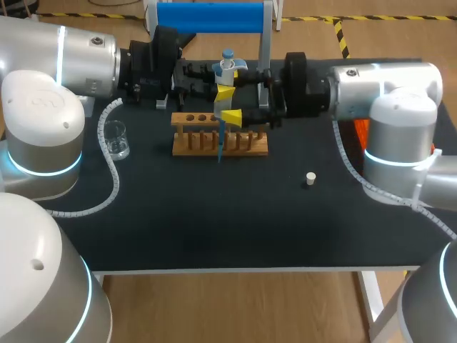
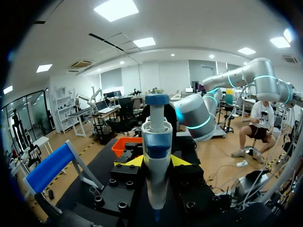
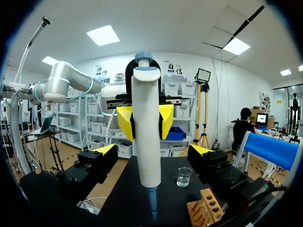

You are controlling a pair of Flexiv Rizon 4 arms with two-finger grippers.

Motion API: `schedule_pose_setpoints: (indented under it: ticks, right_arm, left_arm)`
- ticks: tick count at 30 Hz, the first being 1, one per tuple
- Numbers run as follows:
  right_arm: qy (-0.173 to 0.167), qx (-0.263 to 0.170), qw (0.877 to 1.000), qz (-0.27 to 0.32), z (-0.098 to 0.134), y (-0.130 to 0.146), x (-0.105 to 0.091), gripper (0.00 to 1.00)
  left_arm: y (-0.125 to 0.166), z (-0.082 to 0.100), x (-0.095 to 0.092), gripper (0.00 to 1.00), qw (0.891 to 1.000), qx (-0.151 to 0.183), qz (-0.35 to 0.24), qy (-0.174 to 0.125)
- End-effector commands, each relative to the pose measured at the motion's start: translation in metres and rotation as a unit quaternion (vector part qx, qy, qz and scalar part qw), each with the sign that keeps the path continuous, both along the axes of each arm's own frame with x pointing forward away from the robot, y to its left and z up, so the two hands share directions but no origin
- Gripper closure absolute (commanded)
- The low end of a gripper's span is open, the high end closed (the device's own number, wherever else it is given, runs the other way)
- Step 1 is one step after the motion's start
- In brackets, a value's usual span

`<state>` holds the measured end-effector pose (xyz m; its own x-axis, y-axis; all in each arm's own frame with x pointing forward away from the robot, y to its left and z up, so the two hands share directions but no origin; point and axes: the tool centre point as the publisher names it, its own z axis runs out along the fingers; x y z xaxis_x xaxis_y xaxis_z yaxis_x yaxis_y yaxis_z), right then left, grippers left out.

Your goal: Invert the test tube, pick up the pipette, mount the tip to pipette, aspirate from beaker and dispense into the tube, eject the tip, return the pipette, and cap with the stopper.

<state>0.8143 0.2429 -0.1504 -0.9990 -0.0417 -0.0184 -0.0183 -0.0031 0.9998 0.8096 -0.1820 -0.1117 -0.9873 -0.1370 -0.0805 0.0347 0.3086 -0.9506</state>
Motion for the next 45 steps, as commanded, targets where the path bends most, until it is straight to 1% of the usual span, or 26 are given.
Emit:
schedule_pose_setpoints:
  ticks: [1,17,19,22,23,24,28,29,30,31,32,33,34,42,43,44,45]
  right_arm:
    - [0.0,0.005,1.0,-0.004,-0.0008,0.0052,-0.0003,0.0]
    - [0.004,0.014,1.0,-0.005,0.0005,0.014,-0.0007,0.0]
    - [0.004,0.015,1.0,-0.005,0.0008,0.0142,-0.001,0.07]
    - [0.003,0.017,1.0,-0.004,0.0016,0.0143,-0.0017,0.36]
    - [0.002,0.017,1.0,-0.004,0.002,0.0142,-0.0019,0.41]
    - [0.002,0.017,1.0,-0.004,0.0022,0.0141,-0.0022,0.51]
    - [0.0,0.018,1.0,-0.003,0.0032,0.0135,-0.0031,0.58]
    - [0.0,0.019,1.0,-0.003,0.0034,0.0133,-0.0033,0.63]
    - [-0.001,0.019,1.0,-0.003,0.0035,0.0132,-0.0034,0.66]
    - [-0.001,0.02,1.0,-0.003,0.0036,0.013,-0.0035,0.72]
    - [-0.001,0.02,1.0,-0.003,0.0037,0.0128,-0.0038,0.82]
    - [-0.001,0.021,1.0,-0.003,0.0036,0.0126,-0.0041,0.96]
    - [0.0,0.021,1.0,-0.003,0.0034,0.0125,-0.0043,1.0]
    - [0.003,0.025,1.0,0.0,0.0025,0.0109,-0.0058,1.0]
    - [0.004,0.025,1.0,0.0,0.0026,0.01,-0.0061,1.0]
    - [0.005,0.025,1.0,0.001,0.0028,0.009,-0.0062,1.0]
    - [0.006,0.025,1.0,0.002,0.0028,0.0079,-0.0063,1.0]
  left_arm:
    - [0.0006,-0.0006,-0.0003,1.0,1.0,-0.002,0.0,-0.001]
    - [0.0006,-0.0006,-0.0003,1.0,1.0,-0.002,0.0,-0.001]
    - [0.0006,-0.0006,-0.0003,1.0,1.0,-0.002,0.0,-0.001]
    - [0.0006,-0.0006,-0.0003,1.0,1.0,-0.002,0.0,-0.001]
    - [0.0006,-0.0006,-0.0003,1.0,1.0,-0.002,0.0,-0.001]
    - [0.0006,-0.0006,-0.0003,1.0,1.0,-0.002,0.0,-0.001]
    - [0.0006,-0.0006,-0.0003,1.0,1.0,-0.002,0.0,-0.001]
    - [0.0006,-0.0006,-0.0003,1.0,1.0,-0.002,0.0,-0.001]
    - [0.0006,-0.0006,-0.0003,1.0,1.0,-0.002,0.0,-0.001]
    - [0.0006,-0.0006,-0.0003,1.0,1.0,-0.002,0.0,-0.001]
    - [0.0006,-0.0006,-0.0003,1.0,1.0,-0.002,0.0,-0.001]
    - [0.0006,-0.0006,-0.0003,1.0,1.0,-0.002,0.0,-0.001]
    - [0.0006,-0.0006,-0.0003,1.0,1.0,-0.002,0.0,-0.001]
    - [0.0006,-0.0006,-0.0003,1.0,1.0,-0.002,0.0,-0.001]
    - [0.0006,-0.0006,-0.0003,0.55,1.0,-0.002,0.0,-0.001]
    - [0.0006,-0.0006,-0.0003,0.0,1.0,-0.002,0.0,-0.001]
    - [0.0006,-0.0006,-0.0003,0.0,1.0,-0.002,0.0,-0.001]
